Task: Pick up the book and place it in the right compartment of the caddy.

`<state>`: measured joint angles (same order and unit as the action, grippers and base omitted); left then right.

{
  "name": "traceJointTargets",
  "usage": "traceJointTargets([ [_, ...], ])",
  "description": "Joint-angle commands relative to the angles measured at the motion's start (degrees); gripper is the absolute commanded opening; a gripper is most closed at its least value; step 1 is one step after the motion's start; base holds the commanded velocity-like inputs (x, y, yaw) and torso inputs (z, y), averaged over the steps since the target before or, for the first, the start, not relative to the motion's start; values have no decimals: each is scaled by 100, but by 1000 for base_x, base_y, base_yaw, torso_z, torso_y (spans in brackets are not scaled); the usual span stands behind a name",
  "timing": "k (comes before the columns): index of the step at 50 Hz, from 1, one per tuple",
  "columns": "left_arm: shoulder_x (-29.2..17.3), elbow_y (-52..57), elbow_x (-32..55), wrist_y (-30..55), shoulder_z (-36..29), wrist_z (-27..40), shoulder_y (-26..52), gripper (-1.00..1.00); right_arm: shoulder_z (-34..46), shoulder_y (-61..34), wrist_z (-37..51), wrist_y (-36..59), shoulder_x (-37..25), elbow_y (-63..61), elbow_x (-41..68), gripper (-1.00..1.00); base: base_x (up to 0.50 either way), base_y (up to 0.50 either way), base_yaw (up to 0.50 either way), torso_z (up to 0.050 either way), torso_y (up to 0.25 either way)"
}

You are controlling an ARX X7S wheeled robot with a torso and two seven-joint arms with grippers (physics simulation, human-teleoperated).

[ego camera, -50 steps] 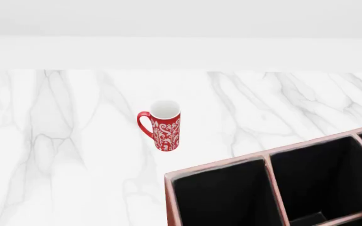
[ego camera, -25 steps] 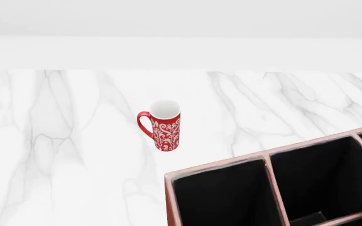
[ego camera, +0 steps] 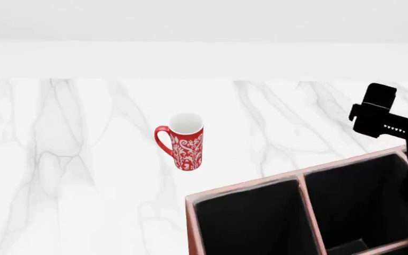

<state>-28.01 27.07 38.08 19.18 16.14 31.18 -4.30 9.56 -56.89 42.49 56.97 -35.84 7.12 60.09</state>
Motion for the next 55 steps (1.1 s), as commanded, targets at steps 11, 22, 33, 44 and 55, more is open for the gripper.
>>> traceJointTargets([
  [11,33,-1563,35,1509,-2778,-1140,4090,100,1018,-312,-523,-473,1028,-90,-572,100,0,0,0,0,0],
  [22,493,-2386,-233,1341,-3313,-1574,4764,100,1302,-279,-807,-727,1372,242,-748,100,0,0,0,0,0],
  [33,638,-2548,-425,1275,-3540,-1612,5011,100,1499,-248,-955,-863,1520,273,-858,100,0,0,0,0,0],
  [44,765,-2560,-441,1319,-3675,-1655,5237,100,1582,-204,-877,-808,1608,-11,-800,100,0,0,0,0,0],
  [55,811,-2592,-450,1302,-3735,-1686,5322,100,1612,-264,-867,-747,1668,-65,-737,100,0,0,0,0,0],
])
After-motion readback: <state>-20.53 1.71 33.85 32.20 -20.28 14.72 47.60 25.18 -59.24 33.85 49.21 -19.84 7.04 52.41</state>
